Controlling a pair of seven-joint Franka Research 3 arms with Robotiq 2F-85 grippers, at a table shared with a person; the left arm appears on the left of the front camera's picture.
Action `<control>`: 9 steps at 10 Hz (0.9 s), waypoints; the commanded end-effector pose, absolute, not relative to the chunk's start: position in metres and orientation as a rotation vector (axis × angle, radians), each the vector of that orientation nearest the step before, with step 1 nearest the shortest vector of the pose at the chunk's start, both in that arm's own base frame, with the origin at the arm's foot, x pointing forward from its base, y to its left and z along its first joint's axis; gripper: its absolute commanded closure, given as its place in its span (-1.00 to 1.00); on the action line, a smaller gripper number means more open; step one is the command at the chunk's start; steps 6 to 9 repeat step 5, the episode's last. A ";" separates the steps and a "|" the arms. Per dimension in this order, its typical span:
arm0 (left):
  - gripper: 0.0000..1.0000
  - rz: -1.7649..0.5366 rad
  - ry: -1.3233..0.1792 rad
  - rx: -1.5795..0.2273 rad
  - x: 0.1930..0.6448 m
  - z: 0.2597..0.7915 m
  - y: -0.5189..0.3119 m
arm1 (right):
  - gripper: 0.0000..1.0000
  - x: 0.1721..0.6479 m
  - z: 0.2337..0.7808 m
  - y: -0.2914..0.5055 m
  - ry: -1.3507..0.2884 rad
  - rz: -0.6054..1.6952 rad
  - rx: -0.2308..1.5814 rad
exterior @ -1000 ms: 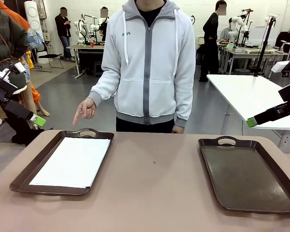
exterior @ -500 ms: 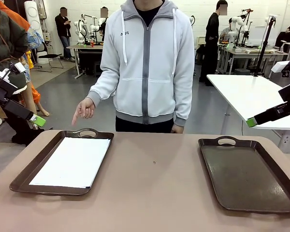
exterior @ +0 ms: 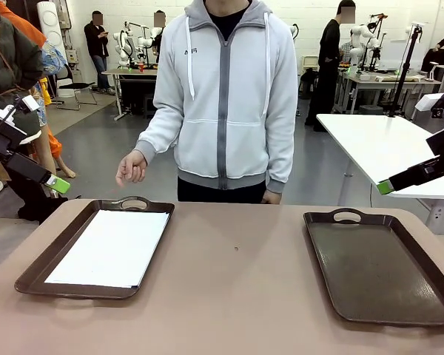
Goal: Sort the A4 documents.
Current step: Place the A4 Paper in the designated Handle tray.
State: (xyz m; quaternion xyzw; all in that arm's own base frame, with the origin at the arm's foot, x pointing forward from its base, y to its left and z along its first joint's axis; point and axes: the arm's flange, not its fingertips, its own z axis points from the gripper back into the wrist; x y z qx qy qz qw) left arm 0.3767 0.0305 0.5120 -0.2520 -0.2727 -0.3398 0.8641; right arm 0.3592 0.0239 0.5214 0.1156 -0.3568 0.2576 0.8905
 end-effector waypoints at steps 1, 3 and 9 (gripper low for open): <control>-1.00 -0.714 -0.570 -0.527 0.377 0.512 0.030 | -1.00 0.360 0.520 0.024 -0.739 0.537 0.246; -1.00 -0.714 -0.570 -0.527 0.377 0.512 0.030 | -1.00 0.360 0.520 0.024 -0.739 0.537 0.246; -1.00 -0.714 -0.570 -0.527 0.377 0.512 0.030 | -1.00 0.360 0.520 0.024 -0.739 0.537 0.246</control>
